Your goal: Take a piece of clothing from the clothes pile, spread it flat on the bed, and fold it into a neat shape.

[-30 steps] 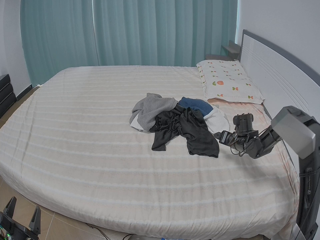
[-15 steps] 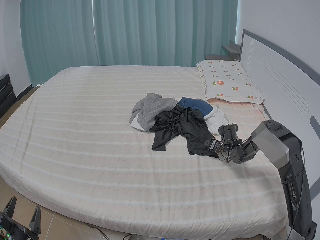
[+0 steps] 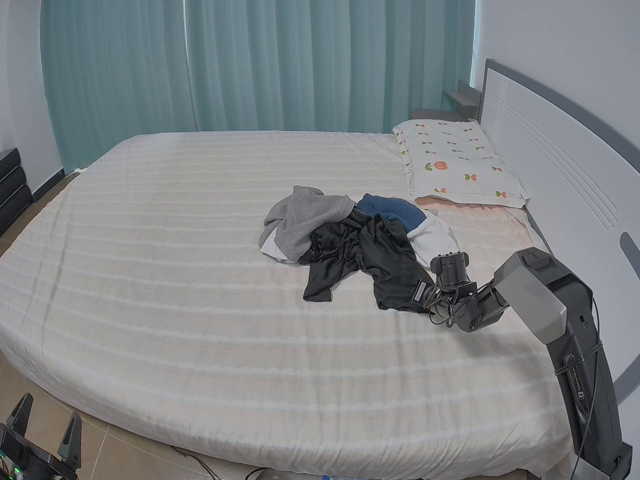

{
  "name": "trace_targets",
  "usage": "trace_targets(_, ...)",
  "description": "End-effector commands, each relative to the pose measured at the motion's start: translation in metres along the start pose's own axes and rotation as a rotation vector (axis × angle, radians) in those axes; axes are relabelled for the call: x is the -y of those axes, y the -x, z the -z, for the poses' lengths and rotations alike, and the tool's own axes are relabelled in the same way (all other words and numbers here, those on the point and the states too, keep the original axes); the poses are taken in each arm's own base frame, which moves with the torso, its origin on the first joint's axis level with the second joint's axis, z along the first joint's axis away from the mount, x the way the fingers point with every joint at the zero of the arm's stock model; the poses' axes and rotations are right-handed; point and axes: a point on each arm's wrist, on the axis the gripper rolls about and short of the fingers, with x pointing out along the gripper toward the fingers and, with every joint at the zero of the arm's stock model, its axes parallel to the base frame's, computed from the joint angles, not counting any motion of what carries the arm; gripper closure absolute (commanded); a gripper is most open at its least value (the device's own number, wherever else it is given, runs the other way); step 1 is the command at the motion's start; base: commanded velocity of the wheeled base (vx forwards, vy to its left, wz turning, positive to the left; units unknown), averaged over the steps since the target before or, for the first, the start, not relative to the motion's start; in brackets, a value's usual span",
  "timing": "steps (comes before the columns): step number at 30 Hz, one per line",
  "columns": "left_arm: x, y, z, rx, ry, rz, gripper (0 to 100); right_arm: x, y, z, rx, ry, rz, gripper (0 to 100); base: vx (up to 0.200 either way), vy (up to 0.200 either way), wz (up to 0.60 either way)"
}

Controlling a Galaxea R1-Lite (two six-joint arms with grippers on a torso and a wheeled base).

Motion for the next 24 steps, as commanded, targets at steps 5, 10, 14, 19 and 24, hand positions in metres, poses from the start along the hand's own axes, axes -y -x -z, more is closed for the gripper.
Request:
trace_targets(5,0.000,-0.001,0.004,-0.018,0.001,0.000,0,-0.008,0.025,-0.012,-0.006,-0.047,-0.035,100,0.000,0.000,0.00)
trace_targets(10,0.000,-0.001,0.004,-0.018,0.001,0.000,0,-0.013,0.065,-0.017,-0.044,-0.099,-0.142,100,0.000,0.000,0.00)
trace_targets(14,0.000,-0.001,0.004,-0.018,0.001,0.000,0,-0.015,0.105,-0.020,-0.056,-0.131,-0.292,100,0.000,0.000,0.00)
trace_targets(19,0.000,-0.001,0.004,-0.018,0.001,0.000,0,-0.016,0.150,-0.023,-0.053,-0.139,-0.391,100,0.000,0.000,0.00)
trace_targets(24,0.000,-0.002,0.004,-0.015,-0.008,0.011,0,-0.011,0.199,-0.027,-0.038,-0.181,-0.472,100,0.000,0.000,0.00)
